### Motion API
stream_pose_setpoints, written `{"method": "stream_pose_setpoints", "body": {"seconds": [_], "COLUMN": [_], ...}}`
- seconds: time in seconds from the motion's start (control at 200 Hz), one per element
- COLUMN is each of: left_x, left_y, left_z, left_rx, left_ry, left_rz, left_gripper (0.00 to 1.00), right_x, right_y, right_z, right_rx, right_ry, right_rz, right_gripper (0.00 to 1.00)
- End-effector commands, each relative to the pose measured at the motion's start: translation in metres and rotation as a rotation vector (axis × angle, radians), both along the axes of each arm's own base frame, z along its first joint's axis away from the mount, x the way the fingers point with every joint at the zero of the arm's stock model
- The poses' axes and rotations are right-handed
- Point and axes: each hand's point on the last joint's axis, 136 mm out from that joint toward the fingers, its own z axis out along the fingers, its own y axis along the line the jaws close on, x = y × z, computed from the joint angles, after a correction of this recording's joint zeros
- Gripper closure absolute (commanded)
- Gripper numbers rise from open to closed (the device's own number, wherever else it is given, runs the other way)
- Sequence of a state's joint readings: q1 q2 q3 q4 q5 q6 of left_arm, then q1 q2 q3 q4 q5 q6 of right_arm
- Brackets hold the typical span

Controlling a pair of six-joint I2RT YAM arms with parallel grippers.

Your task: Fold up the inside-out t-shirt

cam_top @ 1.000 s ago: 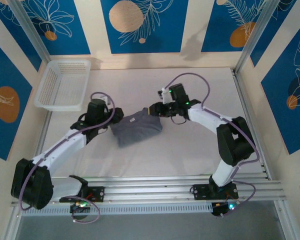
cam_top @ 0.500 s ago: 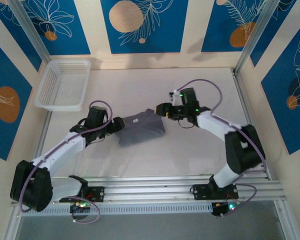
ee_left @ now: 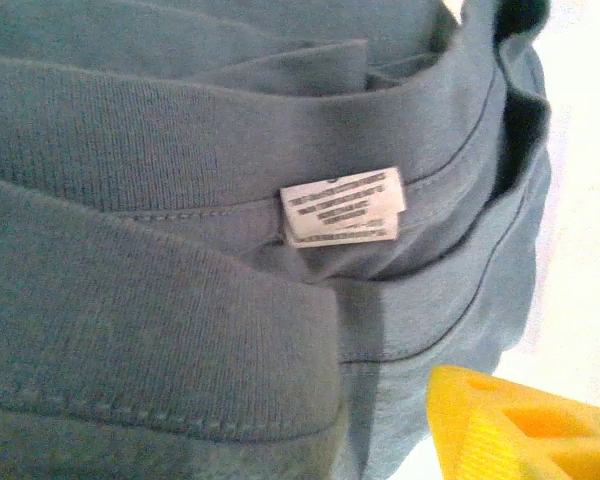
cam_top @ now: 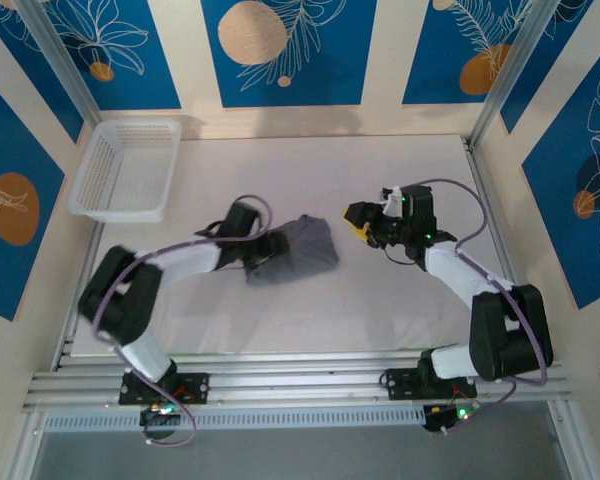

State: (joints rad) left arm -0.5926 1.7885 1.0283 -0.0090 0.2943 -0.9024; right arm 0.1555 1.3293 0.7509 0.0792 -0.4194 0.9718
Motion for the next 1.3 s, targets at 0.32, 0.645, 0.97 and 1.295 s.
{"method": "stream_pose_setpoints", "body": {"seconds": [0.32,0.645,0.97,1.295], "left_x": [0.088,0.094,0.012,-0.019], "left_y": [-0.176,-0.001,0.116,0.150], "left_z": [0.020,0.106,0.141,0.128], "left_rx": [-0.074,0.082,0.385,0.412], "left_ry": [-0.219,-0.379,-0.461,-0.430], "left_rz": [-0.119,0.069,0.077,0.134], "left_gripper": [0.18,0.14,0.14,0.14], "right_x": [-0.039,-0.026,0.041,0.091], "right_y": [-0.103,-0.080,-0.049,-0.096], "right_z": [0.045,-0.014,-0.094,-0.138], "right_rx": [-0.112,-0.063,0.015,-0.136], "right_ry": [-0.049,0.202,0.347,0.411], "right_rz": [-0.445,-0.346,-0.332,-0.594], "right_gripper": [0.36,0.36,0.53,0.69]}}
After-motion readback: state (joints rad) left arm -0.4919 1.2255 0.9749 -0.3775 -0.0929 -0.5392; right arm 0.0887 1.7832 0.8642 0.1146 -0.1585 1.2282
